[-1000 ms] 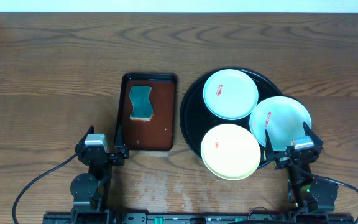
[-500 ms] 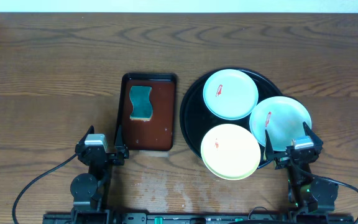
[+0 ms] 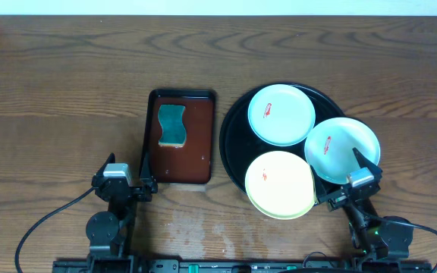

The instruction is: Clean dirty plates on tray and stack at the side

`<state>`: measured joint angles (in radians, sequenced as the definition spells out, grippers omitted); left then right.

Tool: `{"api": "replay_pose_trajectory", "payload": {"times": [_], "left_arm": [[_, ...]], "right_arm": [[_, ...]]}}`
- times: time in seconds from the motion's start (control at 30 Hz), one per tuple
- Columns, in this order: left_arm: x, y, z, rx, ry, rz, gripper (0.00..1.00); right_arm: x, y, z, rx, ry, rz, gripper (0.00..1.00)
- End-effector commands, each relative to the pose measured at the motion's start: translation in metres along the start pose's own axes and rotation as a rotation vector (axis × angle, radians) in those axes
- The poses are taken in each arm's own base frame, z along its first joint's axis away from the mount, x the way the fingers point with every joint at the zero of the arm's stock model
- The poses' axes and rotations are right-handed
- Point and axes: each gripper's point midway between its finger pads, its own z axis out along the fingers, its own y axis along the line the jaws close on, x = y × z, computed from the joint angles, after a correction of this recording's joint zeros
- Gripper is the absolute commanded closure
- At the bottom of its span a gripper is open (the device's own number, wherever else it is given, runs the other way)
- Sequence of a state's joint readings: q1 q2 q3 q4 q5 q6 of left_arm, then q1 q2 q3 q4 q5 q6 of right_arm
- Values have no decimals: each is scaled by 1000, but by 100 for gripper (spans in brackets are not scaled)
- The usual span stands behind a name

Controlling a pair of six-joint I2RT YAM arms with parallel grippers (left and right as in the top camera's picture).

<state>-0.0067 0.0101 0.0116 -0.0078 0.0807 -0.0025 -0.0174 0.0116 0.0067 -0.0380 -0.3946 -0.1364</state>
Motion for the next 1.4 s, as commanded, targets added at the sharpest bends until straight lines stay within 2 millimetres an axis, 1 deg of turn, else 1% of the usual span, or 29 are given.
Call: {"api": "replay_pose_trajectory", "payload": {"times": [0.0,0.07,0.13,0.23,0.33,0.4,0.53,0.6,0.7,0.8,0.87,0.93,1.0,1.07,1.1,1.13,1.17,1.2,1.23,1.27,1.33,1.37], "left_arm": [[5,-6,0,39,15,4,21],[-1,-12,-1,74,2,-20,21],[-17,-18,-5,102,-9,-110,20],[-42,-32,-12,171,-1,-177,21],[-68,-38,-14,188,51,-189,21],[-88,-41,-13,191,108,-196,21],[-129,-52,-1,220,264,-209,20],[-144,-55,6,211,376,-216,21],[-158,-56,14,196,578,-188,20],[-169,-56,17,169,762,-214,21],[-175,-57,25,159,829,-225,21],[-181,-57,42,158,838,-228,21],[-181,-57,55,162,847,-236,21],[-177,-63,62,195,861,-253,20],[-175,-65,64,206,868,-259,20],[-174,-65,67,209,870,-261,21],[-173,-65,70,208,869,-260,20],[-174,-65,73,208,864,-258,20],[-175,-65,76,210,854,-257,20],[-175,-65,78,211,848,-255,21],[-176,-64,80,206,842,-253,35],[-174,-63,80,201,848,-258,37]], "right_arm": [[-1,11,0,-63,-8,70,1],[-3,10,-1,-58,-7,138,1],[-11,5,-2,-28,-20,219,1],[-32,2,-4,-21,-37,240,1],[-50,-2,-2,-21,-5,253,1],[-62,-5,3,-22,39,270,1],[-88,-16,25,-37,178,303,1],[-99,-21,38,-51,279,319,1],[-109,-31,56,-67,468,341,1],[-113,-40,72,-82,663,373,1],[-117,-45,84,-96,753,407,1],[-122,-46,99,-122,800,471,1],[-118,-45,106,-141,853,507,1],[-107,-47,113,-143,890,518,1],[-101,-47,115,-150,907,513,5],[-94,-47,116,-153,931,510,18],[-86,-48,116,-143,961,516,35],[-77,-49,115,-130,993,519,48],[-69,-52,115,-115,1021,519,53],[-62,-54,116,-99,1045,516,56],[-48,-61,119,-62,1083,505,57],[-42,-63,121,-52,1096,502,58]]}}
